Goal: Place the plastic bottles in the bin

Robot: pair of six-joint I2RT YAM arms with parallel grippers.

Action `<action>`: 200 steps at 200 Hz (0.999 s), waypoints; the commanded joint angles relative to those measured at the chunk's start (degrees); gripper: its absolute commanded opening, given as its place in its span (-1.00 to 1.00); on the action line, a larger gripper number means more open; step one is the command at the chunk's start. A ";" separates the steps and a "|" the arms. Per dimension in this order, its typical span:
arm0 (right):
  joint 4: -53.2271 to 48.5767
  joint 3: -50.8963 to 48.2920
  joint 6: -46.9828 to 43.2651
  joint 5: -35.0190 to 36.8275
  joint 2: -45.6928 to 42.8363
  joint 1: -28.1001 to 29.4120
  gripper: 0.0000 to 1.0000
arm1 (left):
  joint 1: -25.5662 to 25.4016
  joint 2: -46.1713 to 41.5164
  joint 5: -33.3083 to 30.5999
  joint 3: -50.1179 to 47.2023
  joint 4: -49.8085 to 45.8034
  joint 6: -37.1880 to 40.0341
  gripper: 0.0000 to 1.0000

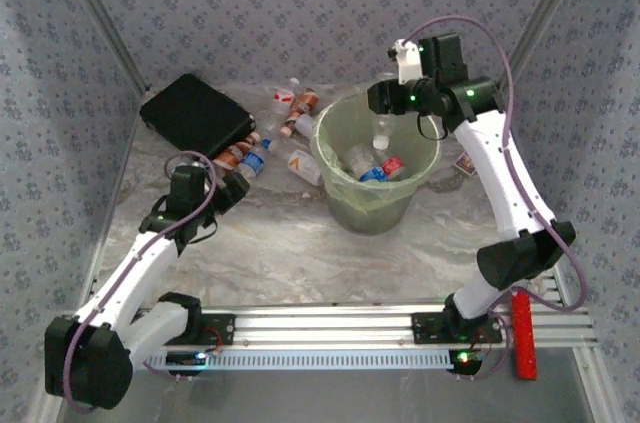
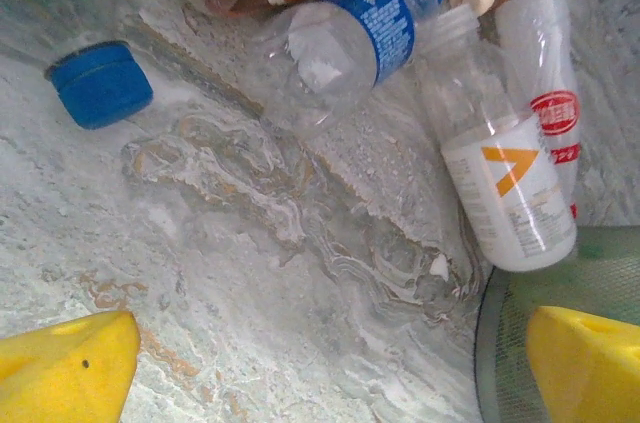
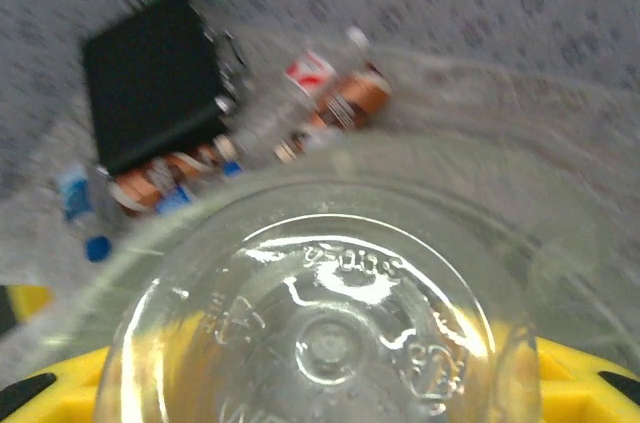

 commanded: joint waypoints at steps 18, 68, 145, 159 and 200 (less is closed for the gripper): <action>-4.50 -5.68 -3.13 10.71 0.74 0.46 0.01 | 1.44 -3.71 -2.62 -0.32 -3.16 -0.67 0.97; -3.95 -13.10 -2.87 12.17 1.62 0.94 0.00 | 2.27 -4.28 -2.35 -1.07 -2.96 -0.91 0.96; -4.92 -16.24 -2.75 17.56 4.36 2.73 0.03 | 2.35 -4.20 -2.08 -2.32 -2.28 -1.42 0.96; -4.99 -16.54 -2.55 17.72 4.99 2.85 0.06 | 2.35 -4.35 -2.08 -2.56 -2.19 -1.44 0.96; -4.27 -17.43 -1.77 17.30 6.20 3.22 0.11 | 2.62 -4.53 -2.06 -2.96 -2.36 -1.27 0.96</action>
